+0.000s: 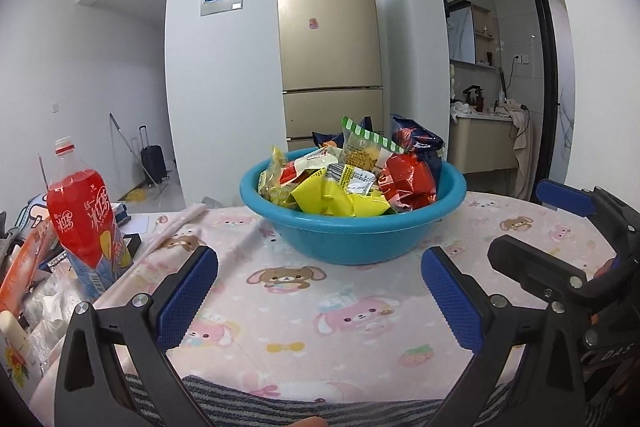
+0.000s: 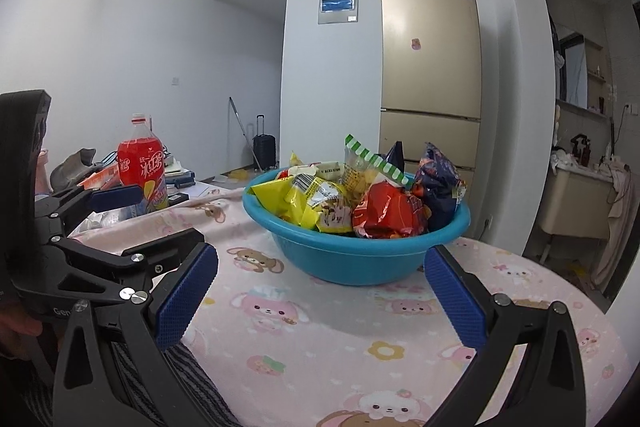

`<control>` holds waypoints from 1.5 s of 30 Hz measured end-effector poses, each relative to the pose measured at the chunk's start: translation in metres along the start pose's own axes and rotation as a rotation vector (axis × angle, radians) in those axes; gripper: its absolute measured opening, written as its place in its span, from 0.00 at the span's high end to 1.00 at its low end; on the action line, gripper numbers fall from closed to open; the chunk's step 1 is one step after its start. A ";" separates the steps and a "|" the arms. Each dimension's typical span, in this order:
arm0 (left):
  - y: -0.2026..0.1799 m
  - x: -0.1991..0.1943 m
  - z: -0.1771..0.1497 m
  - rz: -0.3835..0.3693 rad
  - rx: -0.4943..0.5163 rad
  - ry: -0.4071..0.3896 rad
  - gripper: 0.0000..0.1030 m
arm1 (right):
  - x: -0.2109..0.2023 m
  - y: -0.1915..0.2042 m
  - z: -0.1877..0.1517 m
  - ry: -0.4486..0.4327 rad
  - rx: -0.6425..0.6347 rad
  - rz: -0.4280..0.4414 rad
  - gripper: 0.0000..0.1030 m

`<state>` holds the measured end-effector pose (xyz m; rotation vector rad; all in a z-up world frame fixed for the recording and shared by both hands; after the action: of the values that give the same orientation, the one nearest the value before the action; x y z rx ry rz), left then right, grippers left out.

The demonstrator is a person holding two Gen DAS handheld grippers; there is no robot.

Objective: Organize snacks

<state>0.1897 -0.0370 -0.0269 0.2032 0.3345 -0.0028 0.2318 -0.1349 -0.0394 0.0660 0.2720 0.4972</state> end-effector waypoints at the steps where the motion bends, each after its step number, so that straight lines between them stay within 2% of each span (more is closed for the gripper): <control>1: 0.000 0.000 0.000 0.001 -0.001 -0.001 0.00 | 0.001 -0.001 -0.001 0.005 0.005 0.000 0.00; 45: 0.005 0.000 -0.005 0.021 -0.003 0.012 0.00 | 0.005 -0.001 -0.006 0.046 -0.004 -0.009 0.00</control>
<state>0.1879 -0.0316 -0.0301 0.2039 0.3442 0.0194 0.2346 -0.1333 -0.0464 0.0494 0.3166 0.4907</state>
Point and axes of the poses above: each gripper's, at about its wrist camera, not at the fingertips, and x roughly the way its jaws point, y to its left, z to its top, the point moved 10 cm from there along x, roughly the way its jaws point, and after that the axes turned 9 degrees about x, right-handed, at the moved point
